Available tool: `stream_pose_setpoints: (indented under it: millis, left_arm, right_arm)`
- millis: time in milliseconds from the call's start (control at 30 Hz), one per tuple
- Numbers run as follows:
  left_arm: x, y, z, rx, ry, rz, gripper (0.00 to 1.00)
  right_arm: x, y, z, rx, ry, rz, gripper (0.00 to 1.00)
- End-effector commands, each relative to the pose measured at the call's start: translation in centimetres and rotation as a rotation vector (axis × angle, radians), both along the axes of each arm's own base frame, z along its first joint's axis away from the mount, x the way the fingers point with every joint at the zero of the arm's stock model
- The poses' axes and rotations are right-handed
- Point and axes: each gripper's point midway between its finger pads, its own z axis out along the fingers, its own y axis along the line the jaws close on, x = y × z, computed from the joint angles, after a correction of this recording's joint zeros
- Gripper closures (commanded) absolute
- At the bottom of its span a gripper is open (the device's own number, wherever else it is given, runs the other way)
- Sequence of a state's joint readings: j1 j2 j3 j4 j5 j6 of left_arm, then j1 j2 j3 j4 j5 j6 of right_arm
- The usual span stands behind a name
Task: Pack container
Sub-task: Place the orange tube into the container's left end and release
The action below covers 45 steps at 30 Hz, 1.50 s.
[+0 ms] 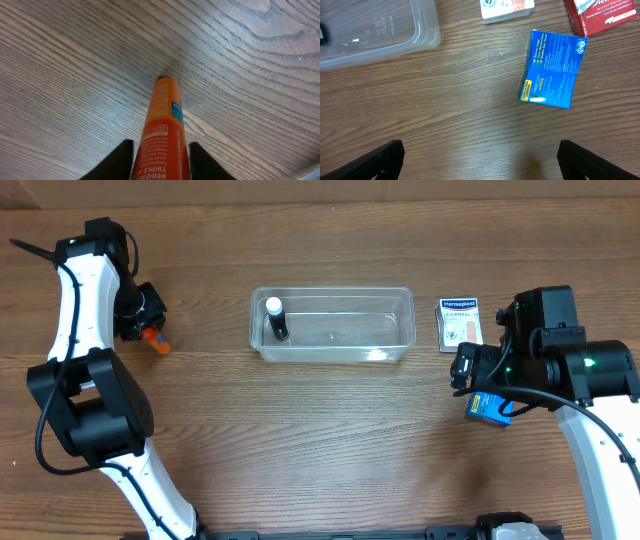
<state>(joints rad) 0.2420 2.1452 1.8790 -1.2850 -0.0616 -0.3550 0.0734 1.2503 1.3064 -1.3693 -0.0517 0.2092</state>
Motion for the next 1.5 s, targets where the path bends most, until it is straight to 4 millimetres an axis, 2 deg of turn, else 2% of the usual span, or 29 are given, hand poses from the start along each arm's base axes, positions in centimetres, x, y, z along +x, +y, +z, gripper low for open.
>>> stream_pose_setpoints:
  millis: [0, 167, 233, 300, 400, 533, 633, 733, 833, 900, 1033, 1300, 1467]
  left_arm:
    - [0.4, -0.1, 0.3, -0.004, -0.015, -0.02, 0.72]
    - [0.3, -0.1, 1.9, -0.007, -0.012, -0.019, 0.86]
    - [0.0, -0.5, 3.4, -0.011, -0.005, -0.021, 0.92]
    - [0.0, -1.2, 5.0, -0.008, -0.013, -0.038, 0.94]
    - [-0.5, -3.3, 8.2, 0.001, -0.056, -0.061, 0.95]
    - [-2.5, -7.3, 13.1, 0.007, -0.131, -0.103, 0.95]
    - [-4.7, -11.3, 16.2, 0.008, -0.173, -0.198, 0.96]
    - [-5.8, -15.7, 17.9, -0.003, -0.222, -0.322, 0.96]
    - [-6.0, -19.0, 17.6, -0.015, -0.223, -0.402, 0.96]
    - [-5.9, -20.9, 16.7, -0.022, -0.207, -0.431, 0.96]
    - [-4.8, -23.3, 13.5, -0.022, -0.157, -0.484, 0.96]
    - [-2.4, -24.2, 5.8, -0.002, -0.003, -0.499, 0.96]
    - [-2.2, -24.3, 2.5, 0.007, 0.08, -0.498, 0.96]
  right_arm:
    - [0.6, -0.1, 1.0, -0.002, -0.036, -0.004, 0.0]
    - [0.6, -0.1, 1.0, -0.002, -0.036, -0.003, 0.0]
    - [0.6, -0.1, 1.0, -0.002, -0.036, -0.003, 0.0]
    - [0.6, -0.1, 1.0, -0.002, -0.036, -0.003, 0.0]
    - [0.6, -0.1, 1.0, -0.002, -0.036, -0.003, 0.0]
    - [0.5, -0.1, 1.0, -0.002, -0.032, -0.003, 0.0]
    - [0.4, -0.1, 1.0, -0.002, -0.031, -0.004, 0.0]
    - [0.4, -0.1, 1.0, -0.002, -0.031, -0.004, 0.0]
    - [0.4, -0.1, 0.9, -0.002, -0.029, -0.004, 0.0]
    - [0.4, -0.1, 0.9, -0.002, -0.028, -0.004, 0.0]
    - [0.3, -0.1, 0.9, -0.002, -0.027, -0.004, 0.0]
    - [0.3, -0.1, 0.9, -0.002, -0.025, -0.004, 0.0]
    - [0.3, -0.1, 0.9, -0.002, -0.026, -0.004, 0.0]
